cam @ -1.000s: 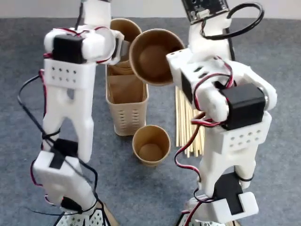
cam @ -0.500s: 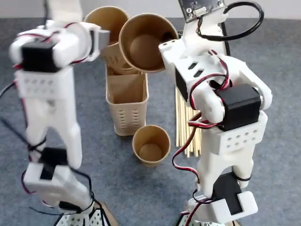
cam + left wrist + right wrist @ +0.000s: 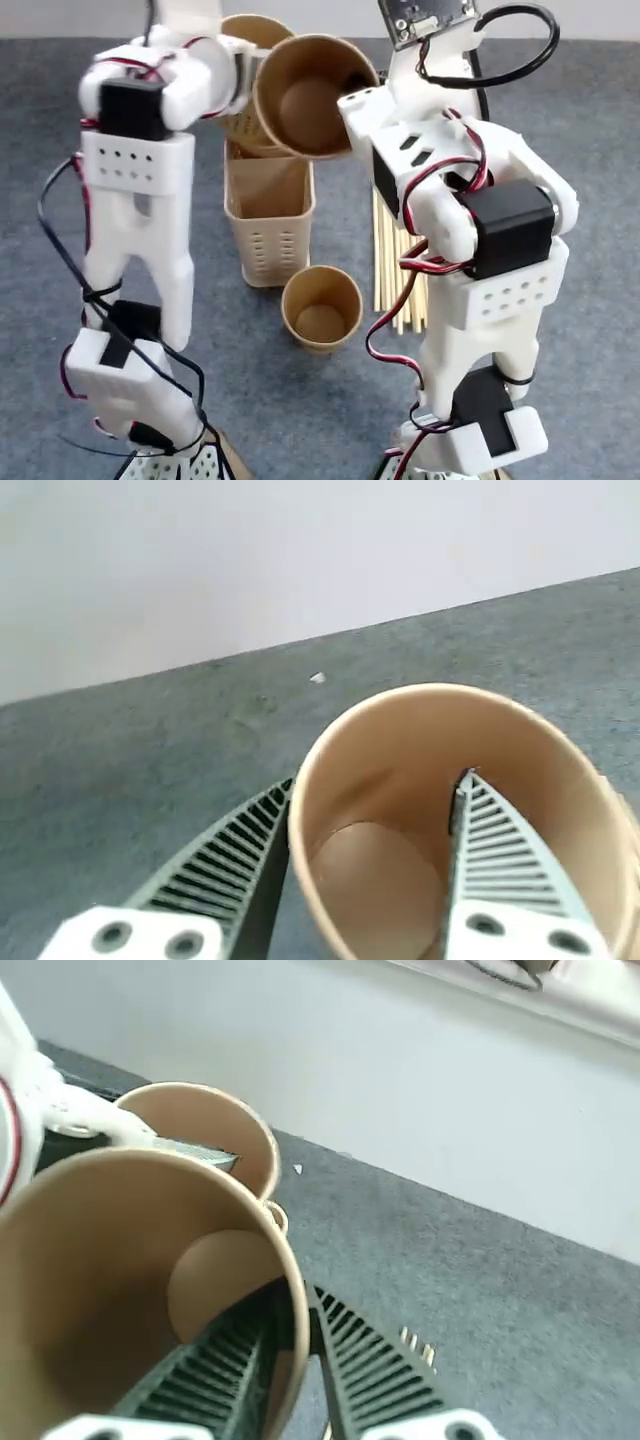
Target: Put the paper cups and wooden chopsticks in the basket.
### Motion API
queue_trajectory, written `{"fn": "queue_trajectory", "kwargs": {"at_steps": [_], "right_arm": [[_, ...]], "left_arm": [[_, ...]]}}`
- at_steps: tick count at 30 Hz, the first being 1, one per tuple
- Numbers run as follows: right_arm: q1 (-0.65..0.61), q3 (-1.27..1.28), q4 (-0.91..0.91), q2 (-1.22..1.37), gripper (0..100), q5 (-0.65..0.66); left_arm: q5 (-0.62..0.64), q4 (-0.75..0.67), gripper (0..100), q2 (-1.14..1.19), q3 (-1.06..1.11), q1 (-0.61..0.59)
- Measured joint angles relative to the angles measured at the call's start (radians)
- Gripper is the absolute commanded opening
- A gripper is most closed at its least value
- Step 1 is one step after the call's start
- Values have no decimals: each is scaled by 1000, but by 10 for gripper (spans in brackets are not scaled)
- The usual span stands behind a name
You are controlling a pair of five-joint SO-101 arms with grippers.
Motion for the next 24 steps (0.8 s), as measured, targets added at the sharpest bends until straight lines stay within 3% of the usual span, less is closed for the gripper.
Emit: {"fn": "queue_trajectory", "kwargs": {"at_steps": [14,24], "right_arm": [[0,0,8,0,5,0],[-2,0,-72,0,5,0]], "left_arm": [[0,-11,259,3,15,8],[0,31,257,-133,-123,-127]]}}
